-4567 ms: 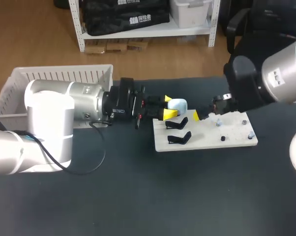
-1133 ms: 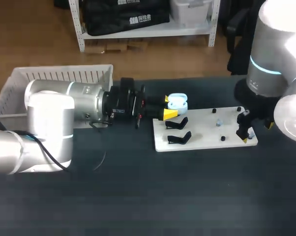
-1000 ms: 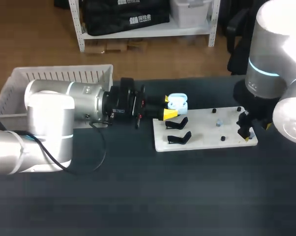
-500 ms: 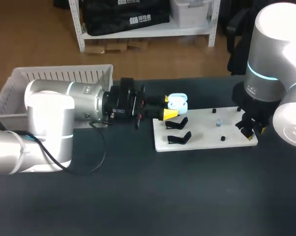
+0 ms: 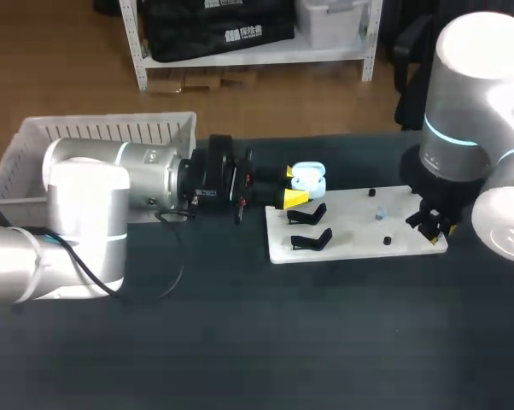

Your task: Pick up each earbud case from the left stands, insert the matching earbuds, close the lid, and place the case in the box.

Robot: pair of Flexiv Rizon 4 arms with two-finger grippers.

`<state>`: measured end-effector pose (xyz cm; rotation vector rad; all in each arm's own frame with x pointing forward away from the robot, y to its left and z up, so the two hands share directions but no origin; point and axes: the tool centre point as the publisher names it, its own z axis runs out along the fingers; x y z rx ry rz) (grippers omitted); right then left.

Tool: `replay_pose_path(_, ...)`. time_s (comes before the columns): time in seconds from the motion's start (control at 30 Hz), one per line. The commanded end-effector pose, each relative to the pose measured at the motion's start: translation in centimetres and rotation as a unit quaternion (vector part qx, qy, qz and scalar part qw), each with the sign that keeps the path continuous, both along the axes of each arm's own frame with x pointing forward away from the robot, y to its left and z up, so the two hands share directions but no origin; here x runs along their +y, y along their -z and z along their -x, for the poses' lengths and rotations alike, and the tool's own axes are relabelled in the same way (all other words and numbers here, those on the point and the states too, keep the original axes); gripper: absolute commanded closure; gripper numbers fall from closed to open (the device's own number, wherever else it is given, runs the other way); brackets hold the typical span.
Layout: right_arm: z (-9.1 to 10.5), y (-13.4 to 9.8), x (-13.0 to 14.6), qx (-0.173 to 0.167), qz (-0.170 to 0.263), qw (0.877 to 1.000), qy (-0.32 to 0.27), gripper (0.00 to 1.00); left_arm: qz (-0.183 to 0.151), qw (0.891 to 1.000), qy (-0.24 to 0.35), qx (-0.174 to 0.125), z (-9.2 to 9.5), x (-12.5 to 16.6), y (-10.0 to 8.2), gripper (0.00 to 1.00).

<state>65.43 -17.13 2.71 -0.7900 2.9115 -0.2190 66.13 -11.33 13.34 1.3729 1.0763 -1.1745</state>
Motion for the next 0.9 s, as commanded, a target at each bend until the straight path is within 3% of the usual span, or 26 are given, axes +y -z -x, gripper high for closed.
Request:
replay_pose_path(0.03,0.0,0.2,0.0,-0.006,0.003,1.000,0.002,0.76,0.001,1.000,-0.002,-0.001,0.1,-0.1,0.1,1.00)
replay_pose_path(0.17,0.1,0.2,0.1,-0.007,0.005,1.000,0.002,0.76,0.001,1.000,-0.002,-0.001,0.1,-0.1,0.1,1.00)
replay_pose_path(0.43,0.0,0.5,0.0,-0.007,0.010,1.000,0.006,0.86,0.001,1.000,-0.002,-0.001,0.1,-0.1,0.1,1.00)
replay_pose_path(0.53,0.0,0.5,0.0,-0.008,0.012,1.000,0.006,1.00,0.001,1.000,-0.002,-0.001,0.1,-0.1,0.1,1.00)
replay_pose_path(0.7,0.3,-0.4,0.2,-0.013,0.015,1.000,0.008,1.00,0.001,1.000,-0.002,-0.001,0.1,-0.1,0.1,1.00)
replay_pose_path(0.9,1.4,-3.2,1.3,-0.023,0.014,0.999,0.033,1.00,0.001,1.000,-0.002,-0.001,0.1,-0.1,0.1,1.00)
